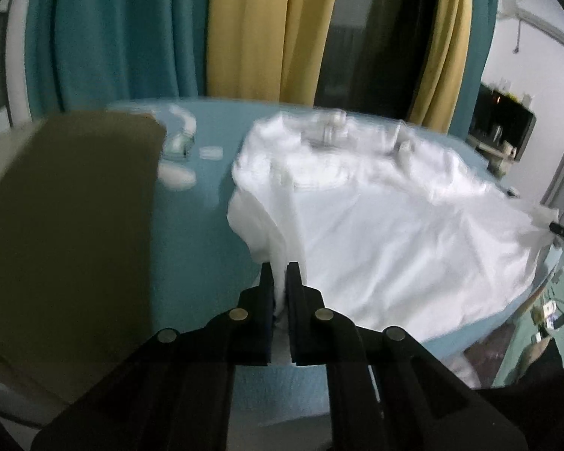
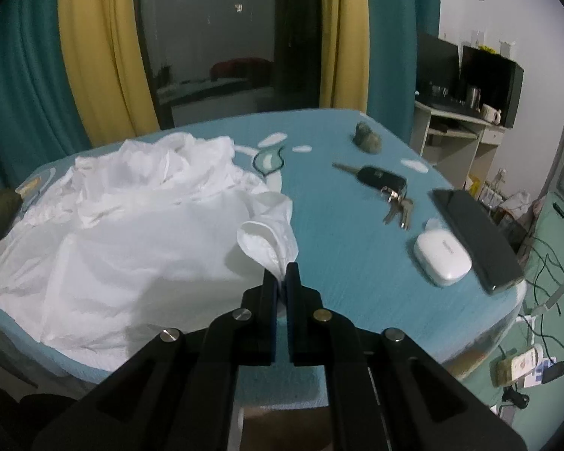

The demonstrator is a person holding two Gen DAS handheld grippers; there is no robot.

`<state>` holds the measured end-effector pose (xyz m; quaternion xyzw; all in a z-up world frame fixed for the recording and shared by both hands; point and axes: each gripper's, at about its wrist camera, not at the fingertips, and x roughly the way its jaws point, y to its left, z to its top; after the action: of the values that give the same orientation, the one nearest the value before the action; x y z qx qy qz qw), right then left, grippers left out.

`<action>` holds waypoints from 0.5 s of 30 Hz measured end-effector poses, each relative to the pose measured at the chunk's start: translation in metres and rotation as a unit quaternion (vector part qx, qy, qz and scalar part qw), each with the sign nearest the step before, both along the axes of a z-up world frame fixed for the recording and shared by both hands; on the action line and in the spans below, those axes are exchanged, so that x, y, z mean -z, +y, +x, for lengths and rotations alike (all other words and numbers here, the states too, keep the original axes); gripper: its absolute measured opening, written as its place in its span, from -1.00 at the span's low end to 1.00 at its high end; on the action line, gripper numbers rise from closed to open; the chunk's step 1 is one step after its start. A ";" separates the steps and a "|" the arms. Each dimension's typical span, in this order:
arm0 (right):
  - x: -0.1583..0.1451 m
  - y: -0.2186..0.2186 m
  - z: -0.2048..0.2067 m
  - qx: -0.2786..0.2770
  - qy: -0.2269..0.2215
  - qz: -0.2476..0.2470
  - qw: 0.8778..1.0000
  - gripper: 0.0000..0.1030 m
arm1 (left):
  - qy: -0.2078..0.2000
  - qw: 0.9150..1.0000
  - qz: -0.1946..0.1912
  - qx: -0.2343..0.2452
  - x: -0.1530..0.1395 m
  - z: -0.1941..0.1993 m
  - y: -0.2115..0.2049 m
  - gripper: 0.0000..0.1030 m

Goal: Fold large clothes

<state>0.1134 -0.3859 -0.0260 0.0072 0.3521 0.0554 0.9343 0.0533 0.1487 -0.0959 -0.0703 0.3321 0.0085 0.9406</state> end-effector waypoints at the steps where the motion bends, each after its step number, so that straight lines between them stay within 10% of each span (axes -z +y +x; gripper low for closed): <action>1: -0.004 0.000 0.001 -0.001 -0.005 -0.001 1.000 -0.93 | -0.014 1.000 0.002 -0.002 -0.011 0.000 0.001 -0.88; 15: -0.032 -0.011 0.036 0.003 -0.054 0.042 0.998 -0.93 | -0.094 0.995 0.032 -0.002 -0.074 0.033 0.014 -0.88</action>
<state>0.1498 -0.3971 0.0058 0.0449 0.2981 0.0674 0.9511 0.0858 0.1624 -0.0215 -0.0417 0.2415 0.0143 0.9694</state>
